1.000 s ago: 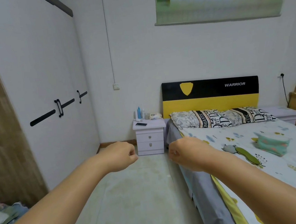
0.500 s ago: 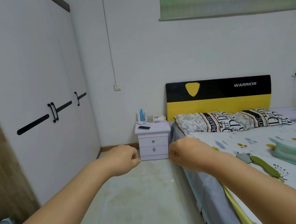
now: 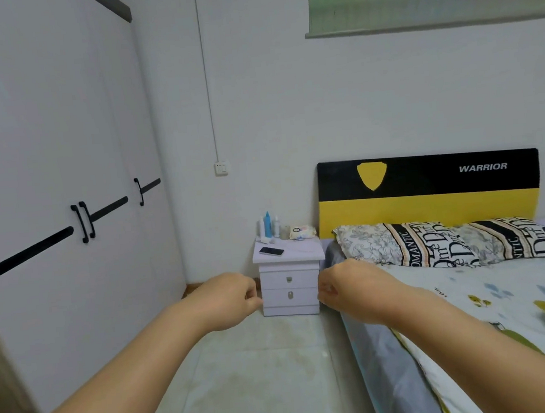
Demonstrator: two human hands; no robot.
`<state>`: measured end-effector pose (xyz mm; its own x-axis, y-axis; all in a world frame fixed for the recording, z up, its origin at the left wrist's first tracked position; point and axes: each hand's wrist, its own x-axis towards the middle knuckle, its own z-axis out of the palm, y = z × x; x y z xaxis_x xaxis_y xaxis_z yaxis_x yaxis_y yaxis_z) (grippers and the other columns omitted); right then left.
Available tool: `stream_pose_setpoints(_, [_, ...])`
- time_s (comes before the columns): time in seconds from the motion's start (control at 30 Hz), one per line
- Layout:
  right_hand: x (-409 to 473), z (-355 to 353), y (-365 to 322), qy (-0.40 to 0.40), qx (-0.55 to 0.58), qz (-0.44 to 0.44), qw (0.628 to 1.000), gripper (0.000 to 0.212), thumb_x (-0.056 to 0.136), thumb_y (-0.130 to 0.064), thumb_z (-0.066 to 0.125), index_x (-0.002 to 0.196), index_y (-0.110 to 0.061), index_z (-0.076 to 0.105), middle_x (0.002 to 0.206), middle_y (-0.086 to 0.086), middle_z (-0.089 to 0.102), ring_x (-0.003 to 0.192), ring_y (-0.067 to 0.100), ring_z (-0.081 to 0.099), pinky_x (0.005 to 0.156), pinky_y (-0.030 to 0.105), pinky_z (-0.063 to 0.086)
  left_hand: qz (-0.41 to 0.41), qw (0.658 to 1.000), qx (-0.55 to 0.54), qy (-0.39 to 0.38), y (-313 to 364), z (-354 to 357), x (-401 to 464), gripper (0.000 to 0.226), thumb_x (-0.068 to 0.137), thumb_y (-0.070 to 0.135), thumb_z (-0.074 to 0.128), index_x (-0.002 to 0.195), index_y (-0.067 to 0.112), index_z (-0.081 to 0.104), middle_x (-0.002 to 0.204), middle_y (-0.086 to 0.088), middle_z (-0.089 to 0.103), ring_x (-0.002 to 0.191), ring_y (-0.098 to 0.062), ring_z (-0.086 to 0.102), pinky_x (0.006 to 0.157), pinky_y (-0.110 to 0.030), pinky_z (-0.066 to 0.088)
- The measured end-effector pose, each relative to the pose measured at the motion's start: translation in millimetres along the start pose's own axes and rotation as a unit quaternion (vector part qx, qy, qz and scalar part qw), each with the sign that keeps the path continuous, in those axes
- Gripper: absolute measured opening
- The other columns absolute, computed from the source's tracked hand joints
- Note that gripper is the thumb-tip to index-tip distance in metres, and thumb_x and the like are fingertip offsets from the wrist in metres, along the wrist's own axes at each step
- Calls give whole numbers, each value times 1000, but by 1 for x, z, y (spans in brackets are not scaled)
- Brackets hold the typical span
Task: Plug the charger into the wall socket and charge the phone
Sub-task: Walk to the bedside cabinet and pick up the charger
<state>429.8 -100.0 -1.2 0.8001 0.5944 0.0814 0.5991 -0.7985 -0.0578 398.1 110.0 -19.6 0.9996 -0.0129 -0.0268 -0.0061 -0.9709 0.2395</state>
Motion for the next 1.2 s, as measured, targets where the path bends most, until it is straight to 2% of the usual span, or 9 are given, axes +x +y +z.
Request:
stream_pose_setpoints(0.13, [40, 9, 11, 4, 10, -12, 1000, 24, 92, -25, 43, 84, -10, 59, 95, 16, 65, 80, 30, 54, 63, 28, 37, 2, 1000, 8, 3, -16, -2, 40, 20, 87, 34, 45, 76, 19, 53, 75, 2, 53, 71, -18, 49, 58, -28, 36])
stream_pose_setpoints(0.23, [74, 15, 19, -2, 6, -7, 1000, 21, 92, -25, 42, 77, -13, 52, 83, 12, 57, 74, 28, 48, 58, 27, 35, 13, 1000, 5, 1, -30, -3, 75, 20, 87, 33, 44, 76, 18, 53, 68, 6, 49, 64, -15, 45, 53, -24, 32])
stream_pose_setpoints(0.4, [138, 21, 28, -7, -9, 10, 1000, 30, 93, -25, 41, 65, -15, 42, 59, -1, 36, 72, 25, 41, 43, 24, 20, 35, 999, 0, 9, -61, -9, 139, 19, 87, 33, 45, 78, 19, 54, 70, 7, 49, 72, -19, 48, 58, -26, 35])
stream_pose_setpoints(0.5, [173, 25, 31, -19, -16, 21, 999, 40, 93, -25, 41, 55, -20, 32, 58, 0, 36, 71, 26, 41, 43, 24, 21, 44, 999, -7, 4, -81, -11, 174, 18, 86, 33, 45, 76, 21, 53, 66, 12, 47, 74, -17, 49, 60, -27, 35])
stream_pose_setpoints(0.67, [220, 34, 38, -15, -2, 25, 1000, 28, 92, -24, 42, 66, -14, 43, 76, 6, 47, 72, 24, 42, 43, 24, 21, 51, 999, -8, -7, -105, -7, 223, 18, 85, 35, 46, 73, 23, 51, 67, 11, 48, 75, -18, 50, 61, -26, 38])
stream_pose_setpoints(0.83, [267, 48, 55, -32, 2, 32, 999, 21, 92, -24, 42, 78, -11, 52, 81, 10, 55, 74, 25, 45, 59, 28, 33, 41, 999, -21, -14, -124, 1, 267, 18, 85, 35, 47, 78, 21, 56, 73, 7, 53, 75, -18, 52, 67, -29, 41])
stream_pose_setpoints(0.97, [308, 58, 80, -36, 29, 40, 998, 29, 92, -26, 42, 103, -8, 63, 106, 12, 67, 93, 30, 60, 75, 35, 52, 27, 999, -25, -11, -133, 1, 305, 22, 86, 33, 47, 84, 15, 60, 78, 2, 56, 76, -20, 53, 71, -32, 44])
stream_pose_setpoints(1.07, [341, 63, 103, -43, 32, 40, 998, 30, 92, -25, 42, 107, -9, 62, 109, 14, 67, 99, 30, 60, 83, 39, 54, 21, 1000, -20, -11, -134, -4, 340, 23, 87, 31, 46, 90, 14, 61, 85, 0, 57, 82, -21, 55, 78, -34, 46])
stream_pose_setpoints(1.2, [383, 65, 138, -33, 28, 32, 999, 29, 93, -25, 42, 109, -11, 61, 110, 13, 67, 99, 28, 59, 81, 36, 51, 18, 999, -35, 5, -128, -10, 391, 23, 87, 31, 47, 91, 14, 61, 89, -2, 60, 86, -22, 57, 80, -33, 46])
